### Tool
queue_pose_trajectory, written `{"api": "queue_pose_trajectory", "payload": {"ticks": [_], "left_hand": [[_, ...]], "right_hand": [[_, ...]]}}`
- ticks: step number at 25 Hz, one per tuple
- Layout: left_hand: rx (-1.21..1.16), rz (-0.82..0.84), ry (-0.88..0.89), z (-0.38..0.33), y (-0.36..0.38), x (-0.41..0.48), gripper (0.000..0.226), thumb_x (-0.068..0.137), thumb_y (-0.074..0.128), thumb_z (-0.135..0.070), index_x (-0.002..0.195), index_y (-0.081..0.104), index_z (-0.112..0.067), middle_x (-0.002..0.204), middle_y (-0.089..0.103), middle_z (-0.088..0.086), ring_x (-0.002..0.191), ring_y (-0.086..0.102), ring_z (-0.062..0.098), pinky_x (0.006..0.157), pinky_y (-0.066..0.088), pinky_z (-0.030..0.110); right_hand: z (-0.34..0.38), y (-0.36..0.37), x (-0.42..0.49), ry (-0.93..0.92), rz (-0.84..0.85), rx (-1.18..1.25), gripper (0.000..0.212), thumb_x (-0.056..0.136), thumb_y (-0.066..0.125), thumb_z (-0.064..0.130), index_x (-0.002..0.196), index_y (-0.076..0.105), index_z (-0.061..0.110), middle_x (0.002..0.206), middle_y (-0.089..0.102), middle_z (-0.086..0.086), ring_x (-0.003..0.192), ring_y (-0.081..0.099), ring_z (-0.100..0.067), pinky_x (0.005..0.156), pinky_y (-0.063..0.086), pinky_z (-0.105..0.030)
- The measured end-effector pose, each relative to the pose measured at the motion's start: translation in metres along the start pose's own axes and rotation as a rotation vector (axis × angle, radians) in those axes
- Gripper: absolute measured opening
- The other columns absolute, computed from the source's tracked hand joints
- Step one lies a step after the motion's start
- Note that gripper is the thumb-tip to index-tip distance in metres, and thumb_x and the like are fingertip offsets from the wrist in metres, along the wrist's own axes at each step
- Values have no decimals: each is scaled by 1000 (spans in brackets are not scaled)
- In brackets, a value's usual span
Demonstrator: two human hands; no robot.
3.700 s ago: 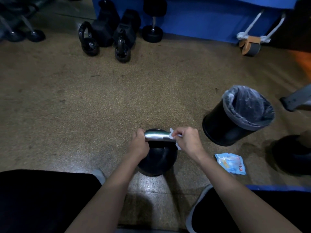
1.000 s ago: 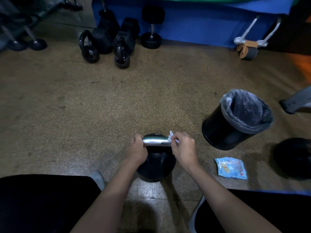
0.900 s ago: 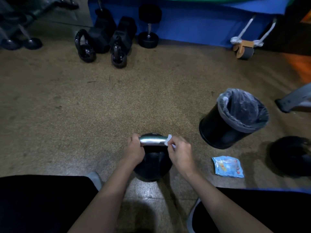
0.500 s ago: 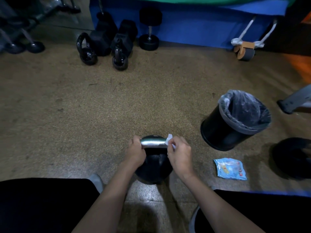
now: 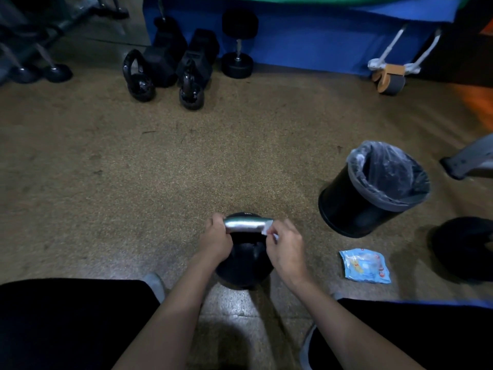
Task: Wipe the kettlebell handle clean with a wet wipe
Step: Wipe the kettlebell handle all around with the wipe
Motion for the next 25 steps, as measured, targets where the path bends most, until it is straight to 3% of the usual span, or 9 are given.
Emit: {"api": "queue_pose_trajectory", "payload": {"ticks": [2, 4, 8, 14, 16, 19, 22, 25], "left_hand": [[8, 1, 10, -1, -1, -1, 39, 87, 44, -6, 125, 38, -12, 131, 43, 16, 114, 51, 38, 99, 40, 41], [7, -1, 6, 0, -1, -1, 39, 88, 44, -7, 125, 39, -12, 131, 43, 16, 115, 50, 38, 99, 40, 41], [3, 11, -2, 0, -1, -1, 39, 88, 44, -7, 126, 38, -13, 131, 42, 15, 115, 50, 36, 99, 40, 42], [5, 16, 1, -1, 0, 0, 40, 87, 44, -7, 127, 37, -13, 131, 42, 15, 115, 49, 36, 100, 40, 42], [-1, 13, 0, 0, -1, 0, 40, 87, 44, -6, 127, 37, -13, 131, 42, 15, 116, 49, 36, 102, 40, 43], [-1, 14, 16, 0, 0, -1, 41, 87, 43, -6, 127, 37, -13, 132, 41, 15, 116, 49, 36, 103, 40, 44], [-2, 21, 4, 1, 0, 0, 40, 88, 43, -6, 127, 37, -14, 131, 42, 14, 115, 49, 37, 102, 40, 46], [9, 20, 11, 0, -1, 0, 40, 87, 42, -6, 125, 38, -13, 131, 43, 15, 114, 50, 37, 101, 41, 44]], "right_hand": [[-7, -6, -1, 38, -53, 32, 20, 76, 60, -5, 70, 62, 14, 77, 54, 4, 63, 50, -5, 62, 42, -11], [-5, -10, 4, 43, -99, 18, 17, 78, 60, -3, 70, 61, 12, 76, 51, 4, 62, 47, -6, 61, 34, -5], [3, -4, 4, 18, -54, 25, 14, 79, 59, -3, 72, 60, 9, 77, 50, 1, 63, 46, -7, 60, 31, 1], [1, -3, 1, 15, -50, 44, 15, 77, 61, -4, 69, 60, 8, 75, 49, 3, 60, 45, 0, 58, 32, -1], [-7, 2, -2, 49, -51, 48, 15, 77, 62, -4, 70, 61, 10, 76, 51, 3, 61, 49, -7, 60, 37, -5], [-22, 0, -9, 137, -114, 139, 16, 80, 64, -1, 73, 65, 14, 78, 54, 4, 67, 57, -11, 64, 51, -23], [-8, -2, -2, 114, -98, 116, 10, 82, 63, 2, 75, 64, 10, 78, 51, 3, 66, 52, -7, 60, 37, -6], [-2, -2, -4, 79, -82, 121, 11, 81, 63, 0, 75, 66, 8, 78, 53, 1, 65, 51, -5, 61, 34, 1]]}}
Point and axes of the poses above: each hand's wrist, its own x-axis towards the middle knuckle, its own y-axis out of the palm, z = x × y, the point moved 8 cm from there along x, towards the middle knuckle
